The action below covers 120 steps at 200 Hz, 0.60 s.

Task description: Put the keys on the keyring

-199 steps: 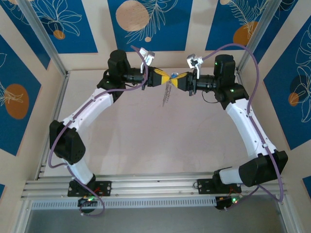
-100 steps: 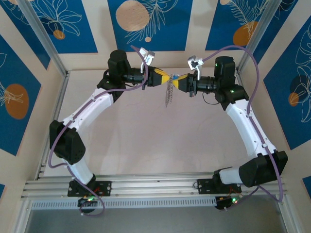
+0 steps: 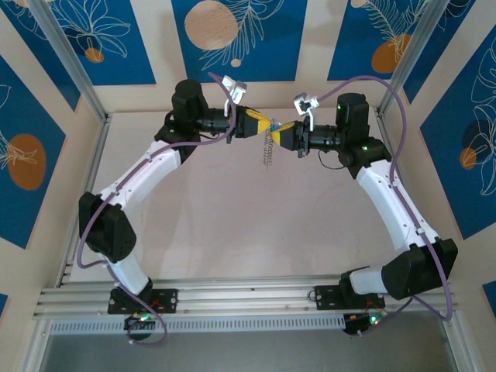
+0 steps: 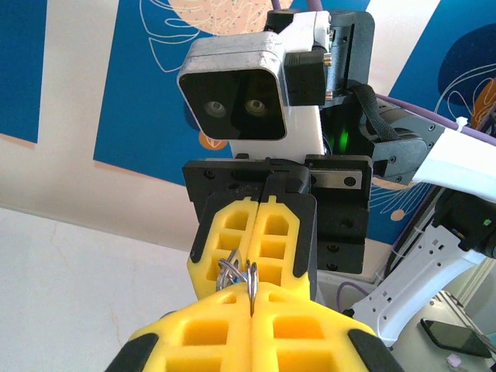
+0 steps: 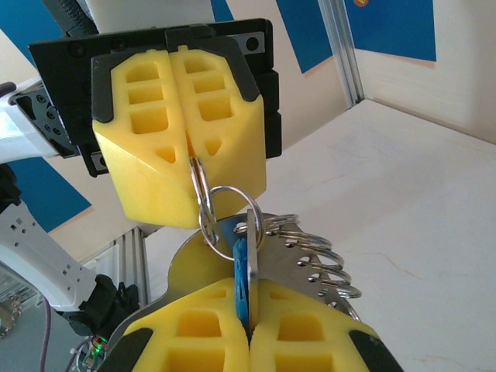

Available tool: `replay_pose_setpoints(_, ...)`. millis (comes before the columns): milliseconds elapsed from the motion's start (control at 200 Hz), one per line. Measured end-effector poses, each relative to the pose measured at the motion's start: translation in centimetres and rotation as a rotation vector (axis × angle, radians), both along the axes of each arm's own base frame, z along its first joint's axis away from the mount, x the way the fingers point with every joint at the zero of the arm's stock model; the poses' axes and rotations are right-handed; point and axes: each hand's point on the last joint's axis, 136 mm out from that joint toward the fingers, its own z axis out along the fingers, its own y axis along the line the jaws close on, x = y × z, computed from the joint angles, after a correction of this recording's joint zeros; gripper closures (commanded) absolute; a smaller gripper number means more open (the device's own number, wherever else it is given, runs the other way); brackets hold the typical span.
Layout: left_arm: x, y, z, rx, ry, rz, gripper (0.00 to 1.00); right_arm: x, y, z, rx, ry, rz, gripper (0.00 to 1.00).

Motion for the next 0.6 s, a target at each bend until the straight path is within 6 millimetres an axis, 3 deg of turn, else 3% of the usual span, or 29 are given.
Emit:
replay_pose_setpoints(285, 0.0, 0.0, 0.0, 0.000, 0.000, 0.000, 1.00, 0.5, -0.5, 0.1, -0.006, -0.002, -0.031, 1.00)
replay_pose_setpoints(600, 0.1, 0.0, 0.0, -0.001, -0.001, 0.004, 1.00, 0.6, -1.1, 2.2, 0.001, -0.041, -0.047, 1.00)
